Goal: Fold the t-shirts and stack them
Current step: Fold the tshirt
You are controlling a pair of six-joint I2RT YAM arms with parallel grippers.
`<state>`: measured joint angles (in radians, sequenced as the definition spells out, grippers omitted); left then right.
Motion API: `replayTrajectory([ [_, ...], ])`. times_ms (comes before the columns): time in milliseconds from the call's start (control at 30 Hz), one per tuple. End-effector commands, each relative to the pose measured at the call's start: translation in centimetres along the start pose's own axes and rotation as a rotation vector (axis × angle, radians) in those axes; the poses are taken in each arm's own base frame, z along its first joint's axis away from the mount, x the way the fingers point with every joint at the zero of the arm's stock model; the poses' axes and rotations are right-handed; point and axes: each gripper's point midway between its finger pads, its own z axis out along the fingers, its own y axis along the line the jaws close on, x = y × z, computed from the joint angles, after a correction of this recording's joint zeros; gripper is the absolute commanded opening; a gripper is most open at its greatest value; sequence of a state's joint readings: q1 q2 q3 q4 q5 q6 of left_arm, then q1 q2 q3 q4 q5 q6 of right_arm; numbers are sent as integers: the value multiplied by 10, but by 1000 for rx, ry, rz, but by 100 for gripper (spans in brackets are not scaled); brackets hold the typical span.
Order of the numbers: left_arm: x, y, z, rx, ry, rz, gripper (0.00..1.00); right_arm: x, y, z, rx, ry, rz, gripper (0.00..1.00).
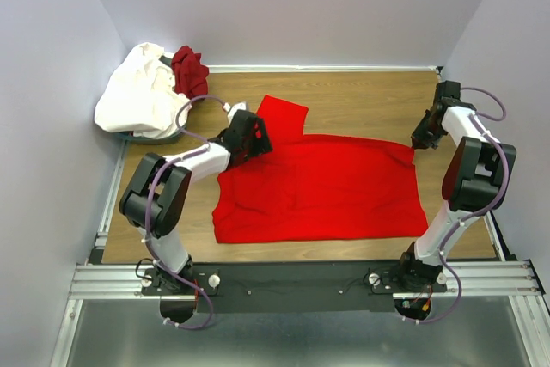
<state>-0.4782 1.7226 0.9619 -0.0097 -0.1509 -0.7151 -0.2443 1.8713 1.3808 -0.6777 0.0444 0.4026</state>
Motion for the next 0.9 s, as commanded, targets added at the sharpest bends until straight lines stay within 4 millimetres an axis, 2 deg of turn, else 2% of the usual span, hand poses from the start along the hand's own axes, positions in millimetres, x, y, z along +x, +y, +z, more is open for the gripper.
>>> replayTrajectory([
  [0,-62,-26,1,-31,-109,100,92,-16,2,-13,-9,-50,-1,7],
  [67,-78,-32,10,-62,-125,135,92,-16,4,-11,-19,-43,-3,7],
  [100,-76,-28,28,-94,-106,151,91,-16,5,-12,-25,-42,-1,7],
  [133,-103,-46,30,-78,-156,153,91,-15,6,-11,-31,-38,-3,7],
  [167,-107,-46,37,-102,-145,179,90,-15,7,-10,-36,-34,-2,7],
  [200,-119,-58,52,-98,-159,188,90,-16,8,-9,-36,-36,1,7],
  [333,-134,-65,88,-156,-148,232,88,-18,10,-5,-42,-28,3,7],
  [367,-133,-61,92,-181,-131,247,88,-19,11,-4,-47,-28,2,7],
  [400,-126,-55,107,-202,-113,253,88,-18,12,-3,-49,-23,1,7],
  [433,-137,-59,108,-198,-133,246,87,-17,12,0,-47,-18,2,7],
  [700,-158,-45,126,-215,-181,220,84,-6,13,14,-60,18,-2,7],
  [867,-160,-45,135,-216,-179,246,81,-1,10,19,-55,30,-6,7],
])
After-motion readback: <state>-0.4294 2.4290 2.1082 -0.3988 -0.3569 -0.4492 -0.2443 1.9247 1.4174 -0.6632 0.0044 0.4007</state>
